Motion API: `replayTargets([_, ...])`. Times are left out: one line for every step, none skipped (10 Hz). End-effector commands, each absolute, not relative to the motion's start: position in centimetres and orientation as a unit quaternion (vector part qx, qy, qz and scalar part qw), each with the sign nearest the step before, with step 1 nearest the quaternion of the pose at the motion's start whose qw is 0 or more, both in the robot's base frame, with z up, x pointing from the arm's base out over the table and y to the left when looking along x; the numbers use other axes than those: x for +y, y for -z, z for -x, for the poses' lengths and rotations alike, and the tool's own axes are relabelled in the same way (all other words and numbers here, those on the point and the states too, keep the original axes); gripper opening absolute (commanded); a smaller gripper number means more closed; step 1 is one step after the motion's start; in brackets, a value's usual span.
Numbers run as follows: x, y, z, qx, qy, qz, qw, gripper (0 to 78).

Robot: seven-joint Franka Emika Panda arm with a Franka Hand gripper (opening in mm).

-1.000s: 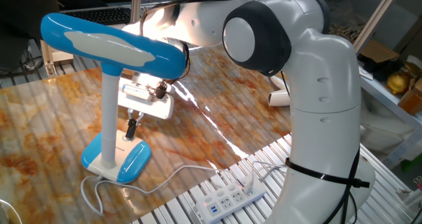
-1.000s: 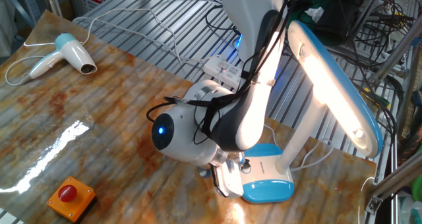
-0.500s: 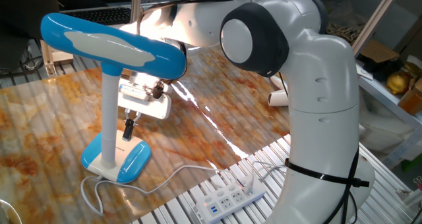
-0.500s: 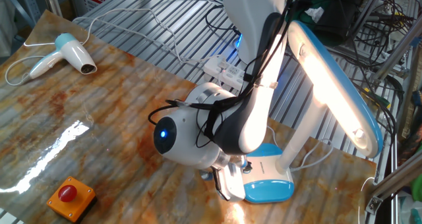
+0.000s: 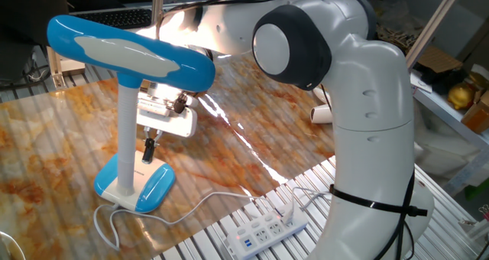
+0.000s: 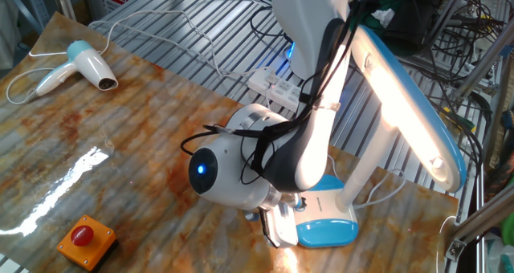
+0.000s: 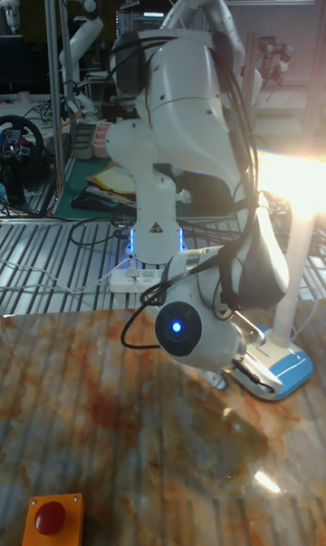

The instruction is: Turn off the desk lamp by pressing the button

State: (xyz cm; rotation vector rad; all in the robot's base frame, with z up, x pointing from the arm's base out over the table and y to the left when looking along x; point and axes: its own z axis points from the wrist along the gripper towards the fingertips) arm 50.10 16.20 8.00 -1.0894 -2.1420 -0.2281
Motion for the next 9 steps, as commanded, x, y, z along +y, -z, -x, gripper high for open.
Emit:
replayTargets([16.2, -7.9, -50.2, -0.828, 0.081, 0.427, 0.354, 0.0])
replayTargets([16.1, -7.8, -50.2, -0.827, 0.076, 0.429, 0.355, 0.0])
replayTargets([16.0, -7.6, -50.3, -0.827, 0.074, 0.430, 0.354, 0.0])
replayTargets([16.1, -7.3, -50.3, -0.826, 0.070, 0.434, 0.353, 0.0])
replayTargets([16.1, -7.2, -50.4, -0.826, 0.068, 0.435, 0.352, 0.0])
replayTargets([16.2, -6.8, -50.5, -0.826, 0.065, 0.436, 0.351, 0.0])
replayTargets([16.2, -6.7, -50.5, -0.826, 0.065, 0.436, 0.351, 0.0])
replayTargets([16.3, -6.6, -50.5, -0.826, 0.065, 0.436, 0.350, 0.0])
replayTargets([16.2, -6.7, -50.5, -0.826, 0.065, 0.436, 0.351, 0.0])
